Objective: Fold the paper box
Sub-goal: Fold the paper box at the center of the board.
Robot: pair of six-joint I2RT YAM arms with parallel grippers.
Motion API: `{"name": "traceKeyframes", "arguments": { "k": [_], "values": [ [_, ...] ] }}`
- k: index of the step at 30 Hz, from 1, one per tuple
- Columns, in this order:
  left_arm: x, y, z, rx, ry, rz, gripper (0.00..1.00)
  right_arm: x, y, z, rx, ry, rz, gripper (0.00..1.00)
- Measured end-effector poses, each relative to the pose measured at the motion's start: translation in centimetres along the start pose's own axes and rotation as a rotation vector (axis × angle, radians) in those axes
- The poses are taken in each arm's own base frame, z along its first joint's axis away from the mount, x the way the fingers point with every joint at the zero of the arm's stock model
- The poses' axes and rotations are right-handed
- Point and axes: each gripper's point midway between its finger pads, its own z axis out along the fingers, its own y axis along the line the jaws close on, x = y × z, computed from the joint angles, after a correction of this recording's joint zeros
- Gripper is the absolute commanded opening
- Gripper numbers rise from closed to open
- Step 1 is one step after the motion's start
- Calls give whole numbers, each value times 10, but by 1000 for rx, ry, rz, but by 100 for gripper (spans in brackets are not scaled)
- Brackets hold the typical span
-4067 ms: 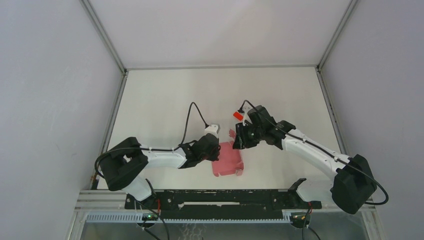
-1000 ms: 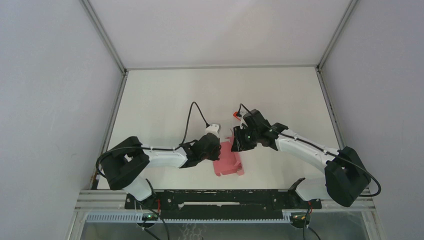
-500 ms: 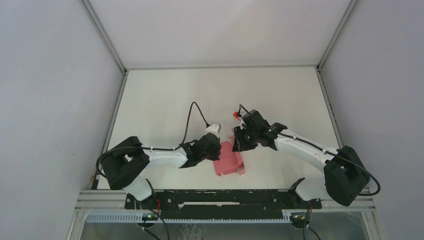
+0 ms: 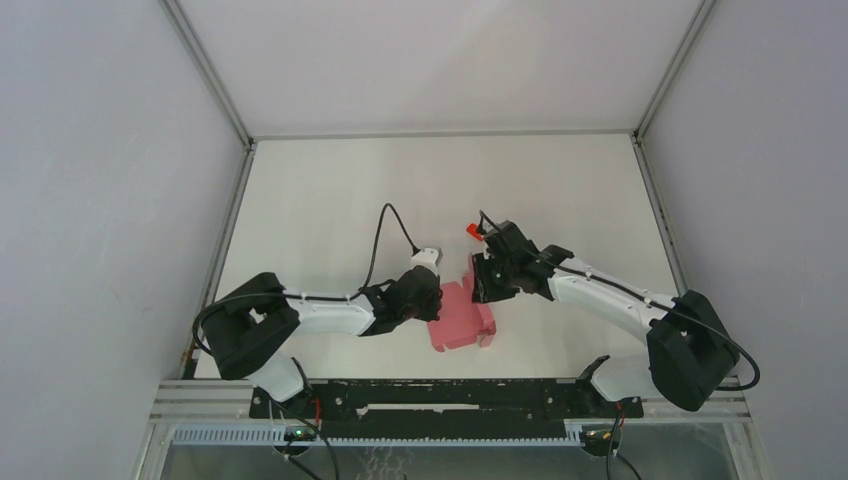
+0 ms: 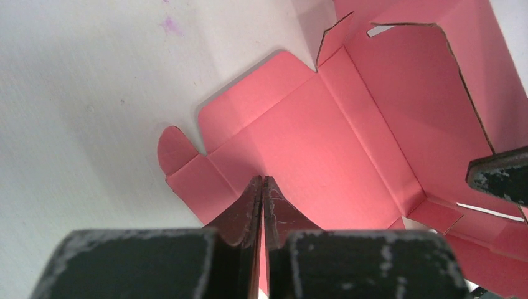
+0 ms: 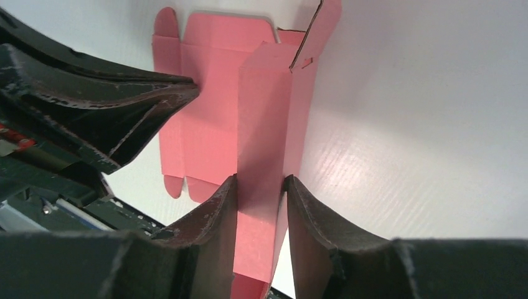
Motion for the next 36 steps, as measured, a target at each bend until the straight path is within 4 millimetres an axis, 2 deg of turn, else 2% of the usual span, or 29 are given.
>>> {"name": "traceKeyframes", "arguments": {
  "k": [5,14,36],
  "values": [
    [0,0,0,1,0,0,6,4,-6,3,39,17,-2,38],
    [0,0,0,2,0,0,6,5,-6,2,78,21,-26,38],
    [1,-4,1,21,7,-1,6,11,-20,-7,318,31,-162,39]
  ]
}}
